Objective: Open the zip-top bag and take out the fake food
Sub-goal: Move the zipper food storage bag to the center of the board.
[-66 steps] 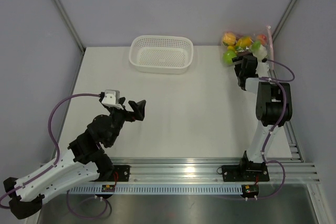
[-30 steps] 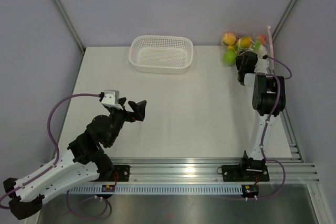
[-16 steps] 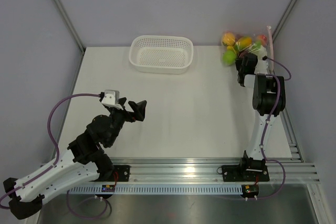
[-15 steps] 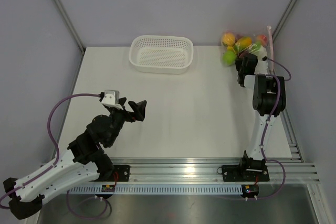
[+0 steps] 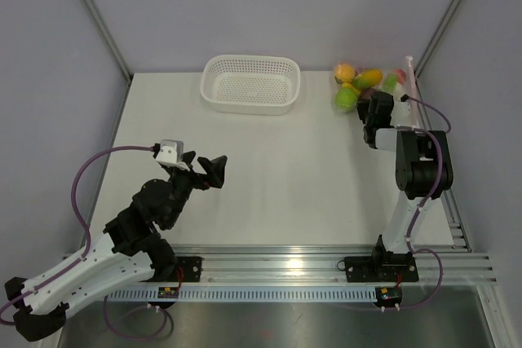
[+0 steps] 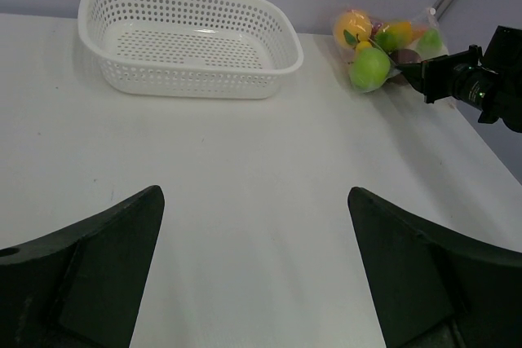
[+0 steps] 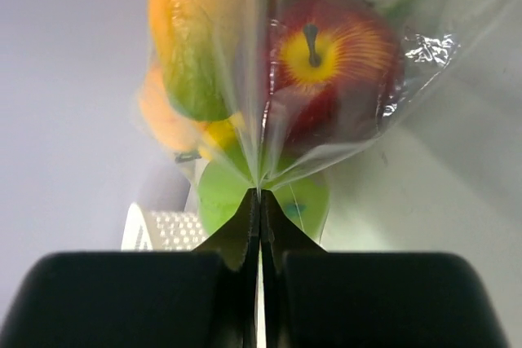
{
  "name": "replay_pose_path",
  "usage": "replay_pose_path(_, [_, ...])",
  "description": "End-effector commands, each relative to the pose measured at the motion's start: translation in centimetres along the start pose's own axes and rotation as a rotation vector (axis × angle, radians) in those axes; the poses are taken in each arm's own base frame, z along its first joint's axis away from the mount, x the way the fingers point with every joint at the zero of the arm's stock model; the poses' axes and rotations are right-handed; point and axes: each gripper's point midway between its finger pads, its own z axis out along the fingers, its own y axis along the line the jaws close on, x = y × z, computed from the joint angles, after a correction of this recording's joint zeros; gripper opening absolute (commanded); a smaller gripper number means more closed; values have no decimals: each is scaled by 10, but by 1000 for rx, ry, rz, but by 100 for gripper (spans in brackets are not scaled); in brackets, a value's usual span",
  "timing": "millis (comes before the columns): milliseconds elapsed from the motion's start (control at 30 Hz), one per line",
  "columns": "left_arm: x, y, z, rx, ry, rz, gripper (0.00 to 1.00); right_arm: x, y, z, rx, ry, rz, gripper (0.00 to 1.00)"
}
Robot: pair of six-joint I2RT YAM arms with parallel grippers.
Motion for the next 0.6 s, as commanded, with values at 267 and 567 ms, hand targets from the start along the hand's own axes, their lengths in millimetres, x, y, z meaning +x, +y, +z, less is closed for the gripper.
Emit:
replay_pose_path(267, [-19, -6, -2, 26, -49, -42, 99, 31, 51, -91, -97, -10, -86, 0])
replay_pose_path(567, [-20, -8, -2, 33, -51, -45, 99, 71, 57, -147, -73, 39, -193, 0])
